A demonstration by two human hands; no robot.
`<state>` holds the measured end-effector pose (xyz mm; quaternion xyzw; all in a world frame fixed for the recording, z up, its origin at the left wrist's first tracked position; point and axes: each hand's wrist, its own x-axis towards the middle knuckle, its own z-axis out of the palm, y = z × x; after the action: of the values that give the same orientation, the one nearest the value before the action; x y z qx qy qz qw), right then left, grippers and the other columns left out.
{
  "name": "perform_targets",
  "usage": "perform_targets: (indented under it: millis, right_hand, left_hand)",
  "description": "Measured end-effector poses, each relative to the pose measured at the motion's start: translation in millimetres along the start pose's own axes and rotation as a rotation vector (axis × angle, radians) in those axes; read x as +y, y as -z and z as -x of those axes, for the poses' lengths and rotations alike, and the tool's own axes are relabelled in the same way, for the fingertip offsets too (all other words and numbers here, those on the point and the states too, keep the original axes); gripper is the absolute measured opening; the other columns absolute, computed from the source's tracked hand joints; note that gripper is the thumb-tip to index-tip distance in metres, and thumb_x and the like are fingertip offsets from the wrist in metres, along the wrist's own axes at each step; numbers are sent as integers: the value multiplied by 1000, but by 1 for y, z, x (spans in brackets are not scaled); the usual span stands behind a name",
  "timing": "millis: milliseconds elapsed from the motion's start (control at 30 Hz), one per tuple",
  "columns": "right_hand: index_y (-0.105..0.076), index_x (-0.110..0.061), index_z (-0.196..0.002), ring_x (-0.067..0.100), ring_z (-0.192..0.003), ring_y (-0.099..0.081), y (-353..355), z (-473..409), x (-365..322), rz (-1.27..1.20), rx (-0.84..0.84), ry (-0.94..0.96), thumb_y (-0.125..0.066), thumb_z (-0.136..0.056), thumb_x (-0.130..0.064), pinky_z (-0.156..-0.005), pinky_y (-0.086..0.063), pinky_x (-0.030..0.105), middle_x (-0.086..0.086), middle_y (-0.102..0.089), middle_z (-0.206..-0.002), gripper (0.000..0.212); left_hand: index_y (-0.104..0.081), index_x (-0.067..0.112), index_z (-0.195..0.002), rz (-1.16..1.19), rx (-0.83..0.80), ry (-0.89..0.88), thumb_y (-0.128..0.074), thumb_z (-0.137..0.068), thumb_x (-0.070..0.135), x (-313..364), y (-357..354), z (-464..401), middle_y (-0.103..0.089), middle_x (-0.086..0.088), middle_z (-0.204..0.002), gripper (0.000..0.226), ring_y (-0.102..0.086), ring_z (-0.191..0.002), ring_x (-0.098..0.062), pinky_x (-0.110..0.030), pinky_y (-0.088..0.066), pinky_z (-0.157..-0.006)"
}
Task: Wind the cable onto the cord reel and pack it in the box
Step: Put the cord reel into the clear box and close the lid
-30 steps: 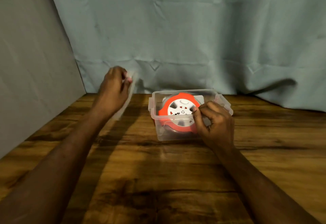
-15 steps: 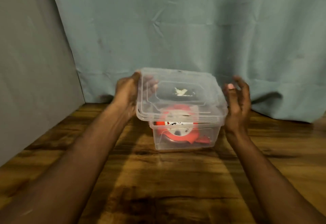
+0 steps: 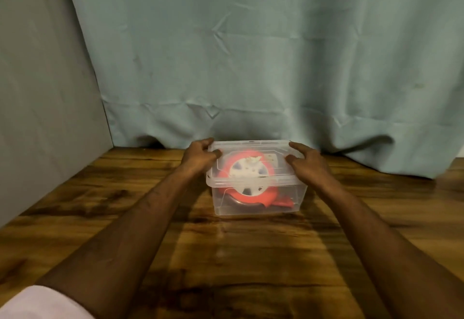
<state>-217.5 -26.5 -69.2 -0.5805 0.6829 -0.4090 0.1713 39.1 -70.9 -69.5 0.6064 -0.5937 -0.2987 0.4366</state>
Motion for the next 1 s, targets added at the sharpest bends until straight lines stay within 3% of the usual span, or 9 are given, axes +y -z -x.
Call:
perform_targets:
  millis: [133,200,367,500,567,633,733,867,1000]
  right_hand:
    - [-34,-35,-162,33,-158,-23,4,-21,-7,416,-260,57,-35,-109,-46,-127,-20,42,3,-13,-175,54]
    - [-34,-32,-162,30,-158,-22,6,-27,-6,444,-302,77,-32,-110,-48,-129,-18,43,1,-17,-174,55]
    - [-45,-38,-156,31,-147,-41,9,-32,-3,438,-285,57,-35,-107,-51,-122,-34,49,1,-36,-167,51]
    - [-56,-35,-145,31,-129,-57,-1,-26,-1,275,-118,9,-41,-104,-40,-110,-48,48,3,-55,-154,44]
    - [-45,-27,-144,35,-118,-62,-4,-22,0,141,-32,-45,-51,-102,-30,-101,-52,44,12,-59,-143,43]
    - [-27,-20,-148,34,-113,-60,-4,-20,3,-84,27,-145,-63,-99,-21,-92,-51,39,16,-52,-141,61]
    - [-11,-15,-158,29,-105,-57,-3,-19,6,-349,16,-324,-72,-96,-24,-80,-47,35,9,-48,-135,88]
    - [-30,-6,-154,26,-92,-62,-2,-15,0,-396,-14,-441,-78,-90,-36,-54,-41,29,11,-60,-137,86]
    - [-63,-5,-118,21,-76,-64,-1,-12,2,-350,-98,-394,-71,-97,-34,-62,-50,30,12,-69,-115,36]
  left_hand:
    - [-49,12,-149,-112,-67,-12,-67,-96,25,-3,3,-8,-59,-9,-144,57,-63,-122,-27,-42,-54,-103]
    - [-47,13,-150,-128,-81,-23,-66,-97,27,-5,2,-11,-56,-9,-147,58,-61,-126,-27,-42,-49,-109]
    - [-46,19,-151,-320,-62,-49,-54,-103,31,-3,1,-16,-52,-7,-152,51,-55,-132,-27,-32,-42,-109]
    - [-57,25,-143,-400,115,-105,-47,-104,28,-4,-4,-10,-60,-7,-144,41,-61,-124,-29,-38,-50,-105]
    - [-59,26,-140,-353,271,-184,-52,-102,26,-6,-5,1,-65,-4,-138,39,-63,-122,-28,-39,-51,-104]
    - [-56,27,-142,-255,281,-173,-58,-98,28,-10,-7,11,-66,-2,-137,44,-63,-122,-27,-41,-51,-105]
    - [-63,20,-134,44,194,61,-61,-97,33,-19,-7,17,-69,-7,-130,40,-68,-110,-29,-45,-56,-98]
    - [-71,17,-117,110,72,217,-56,-96,46,-18,-2,18,-75,-10,-110,39,-72,-90,-28,-43,-61,-85]
    - [-68,20,-109,151,-81,337,-45,-100,52,-13,-1,23,-76,-10,-94,41,-72,-86,-31,-42,-61,-73]
